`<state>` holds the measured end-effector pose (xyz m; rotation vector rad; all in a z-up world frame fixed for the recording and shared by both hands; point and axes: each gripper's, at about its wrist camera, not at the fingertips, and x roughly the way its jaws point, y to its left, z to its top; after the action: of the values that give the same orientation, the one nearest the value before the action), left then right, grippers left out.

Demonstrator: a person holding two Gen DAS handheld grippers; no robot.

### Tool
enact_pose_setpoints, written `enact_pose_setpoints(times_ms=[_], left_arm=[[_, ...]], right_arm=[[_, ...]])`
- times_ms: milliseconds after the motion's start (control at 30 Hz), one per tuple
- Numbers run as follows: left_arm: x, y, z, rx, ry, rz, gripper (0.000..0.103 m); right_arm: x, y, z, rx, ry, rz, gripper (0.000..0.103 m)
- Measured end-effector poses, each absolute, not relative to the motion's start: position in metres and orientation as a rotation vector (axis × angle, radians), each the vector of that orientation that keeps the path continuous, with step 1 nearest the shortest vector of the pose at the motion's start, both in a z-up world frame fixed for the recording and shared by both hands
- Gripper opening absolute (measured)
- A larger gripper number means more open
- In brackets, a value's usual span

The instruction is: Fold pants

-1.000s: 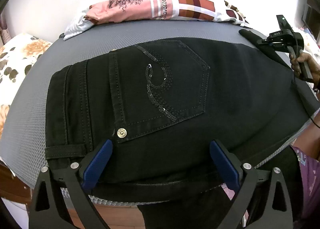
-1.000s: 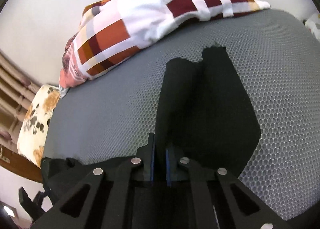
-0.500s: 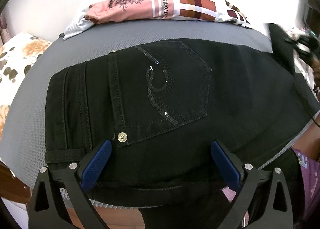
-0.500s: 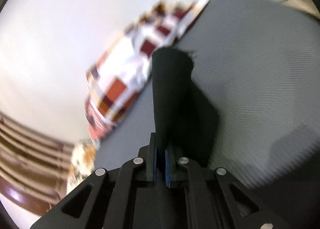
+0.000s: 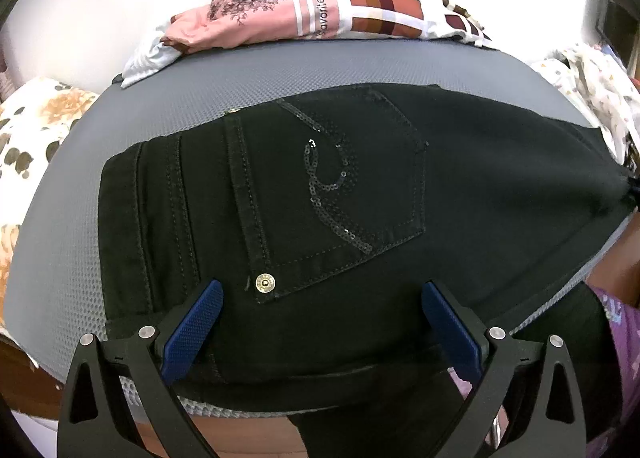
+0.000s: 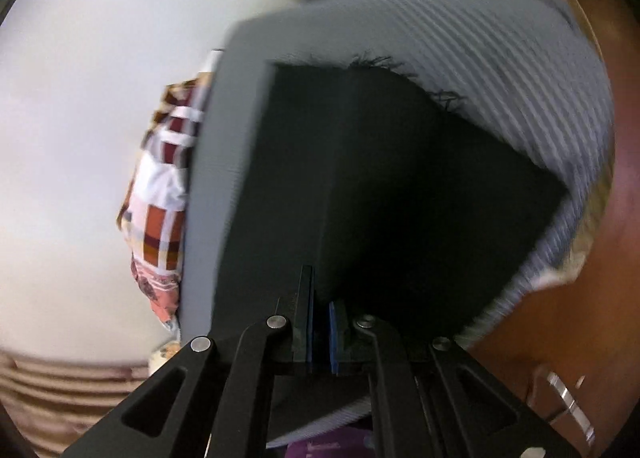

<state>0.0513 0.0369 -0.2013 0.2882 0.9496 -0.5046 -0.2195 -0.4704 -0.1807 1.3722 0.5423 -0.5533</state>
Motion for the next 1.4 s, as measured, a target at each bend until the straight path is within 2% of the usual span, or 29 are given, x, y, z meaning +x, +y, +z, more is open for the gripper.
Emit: enact_pose_setpoints(times_ms=[33,167,200,233,267,367,400,467,567,633,1000,1067,1233,1300,1333,1400], left_arm=[[0.051,0.037,-0.201,0.296,0.949,-0.506,0.099],[0.050,0.035,-0.201,0.306,0.946,-0.505,0.099],[0.050,0.035,-0.201,0.303,0.947,-0.505,0.099],[0.049,0.035,-0.201,0.302,0.947,-0.506,0.099],[0.049,0.035,-0.201,0.304,0.947,-0.506,0.099],[0.048,0.035,-0.201,0.310,0.951,-0.507,0.099],[0.049,0.035,-0.201,0.311,0.954,-0.509,0.099],[0.050,0.036,-0.201,0.313,0.957,-0.512,0.099],[0.050,0.036,-0.200,0.312,0.959,-0.513,0.099],[0.051,0.037,-0.200,0.312,0.958,-0.512,0.099],[0.051,0.036,-0.202,0.315,0.955,-0.513,0.099],[0.050,0.037,-0.203,0.315,0.952,-0.513,0.099],[0.050,0.038,-0.204,0.310,0.948,-0.513,0.099],[0.050,0.039,-0.204,0.312,0.949,-0.511,0.099],[0.050,0.039,-0.204,0.312,0.950,-0.512,0.099],[0.050,0.040,-0.205,0.312,0.952,-0.510,0.099]], right_arm=[[-0.224,-0.470,-0.187,1.410,0.513,-0.542,0.004],[-0.235,-0.471,-0.189,1.502,0.359,-0.426,0.015],[-0.237,-0.473,-0.190,1.515,0.337,-0.411,0.018],[-0.237,-0.476,-0.190,1.517,0.316,-0.382,0.028],[-0.237,-0.477,-0.188,1.501,0.292,-0.350,0.033],[-0.235,-0.478,-0.174,1.458,0.186,-0.225,0.034],[-0.233,-0.479,-0.165,1.422,0.171,-0.199,0.036],[-0.226,-0.481,-0.143,1.329,0.163,-0.182,0.048],[-0.230,-0.490,-0.113,1.206,0.183,-0.324,0.057],[-0.235,-0.499,-0.106,1.203,0.198,-0.383,0.059],[-0.263,-0.479,-0.148,1.083,0.493,-0.504,0.058],[-0.268,-0.478,-0.151,1.048,0.484,-0.549,0.053],[-0.259,-0.489,-0.161,1.079,0.451,-0.531,0.053],[-0.246,-0.483,-0.156,1.041,0.469,-0.525,0.037],[-0.233,-0.476,-0.148,0.984,0.502,-0.525,0.016],[-0.210,-0.464,-0.131,0.876,0.544,-0.549,0.012]])
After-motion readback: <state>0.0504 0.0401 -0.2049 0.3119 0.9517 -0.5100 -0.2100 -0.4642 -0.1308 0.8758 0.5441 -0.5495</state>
